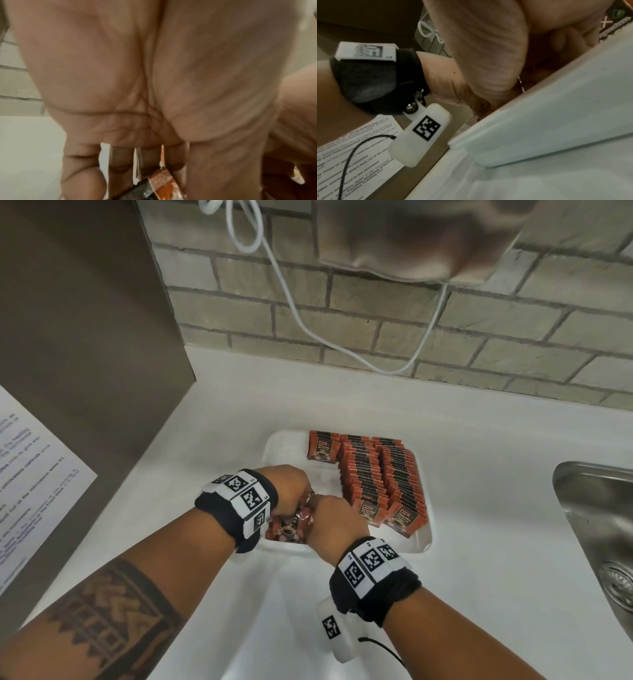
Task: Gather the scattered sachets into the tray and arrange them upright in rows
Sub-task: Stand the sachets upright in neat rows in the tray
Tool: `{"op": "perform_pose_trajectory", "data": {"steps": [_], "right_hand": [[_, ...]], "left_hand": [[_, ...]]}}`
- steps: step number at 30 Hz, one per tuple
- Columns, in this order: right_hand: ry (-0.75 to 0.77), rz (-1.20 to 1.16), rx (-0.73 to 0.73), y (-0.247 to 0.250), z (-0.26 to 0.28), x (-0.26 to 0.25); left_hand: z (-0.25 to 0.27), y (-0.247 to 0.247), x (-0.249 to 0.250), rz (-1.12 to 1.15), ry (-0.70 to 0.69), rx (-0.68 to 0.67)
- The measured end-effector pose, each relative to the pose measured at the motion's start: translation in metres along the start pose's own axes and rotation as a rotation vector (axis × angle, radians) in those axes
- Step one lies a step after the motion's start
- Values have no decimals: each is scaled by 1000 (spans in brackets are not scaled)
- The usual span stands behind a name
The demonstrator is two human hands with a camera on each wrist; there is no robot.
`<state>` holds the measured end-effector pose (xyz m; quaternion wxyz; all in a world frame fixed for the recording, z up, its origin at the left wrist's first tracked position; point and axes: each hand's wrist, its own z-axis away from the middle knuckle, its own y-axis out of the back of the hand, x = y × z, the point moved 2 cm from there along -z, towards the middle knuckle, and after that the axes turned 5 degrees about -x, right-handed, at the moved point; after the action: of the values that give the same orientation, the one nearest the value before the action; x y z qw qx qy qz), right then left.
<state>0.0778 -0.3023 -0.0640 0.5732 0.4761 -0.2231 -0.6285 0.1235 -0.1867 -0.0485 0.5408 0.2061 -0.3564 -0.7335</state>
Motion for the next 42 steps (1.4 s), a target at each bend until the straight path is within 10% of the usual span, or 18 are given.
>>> {"op": "perform_pose_trajectory", "data": {"steps": [11,21,26,34,42], "right_hand": [[-84,-327,122,21,3,9],[138,-624,345,72,16,23],[93,-906,382,81,12,32],[53,-1312,296,84,8,35],[99,-1486,211,87,5,37]], "left_hand": [[17,26,-6,12,-9,-66],[53,75,-46,165,-36,110],[47,70,-69,554,-52,257],[33,29,-33,1794,-175,404],[32,23,3,1978,-303,528]]}}
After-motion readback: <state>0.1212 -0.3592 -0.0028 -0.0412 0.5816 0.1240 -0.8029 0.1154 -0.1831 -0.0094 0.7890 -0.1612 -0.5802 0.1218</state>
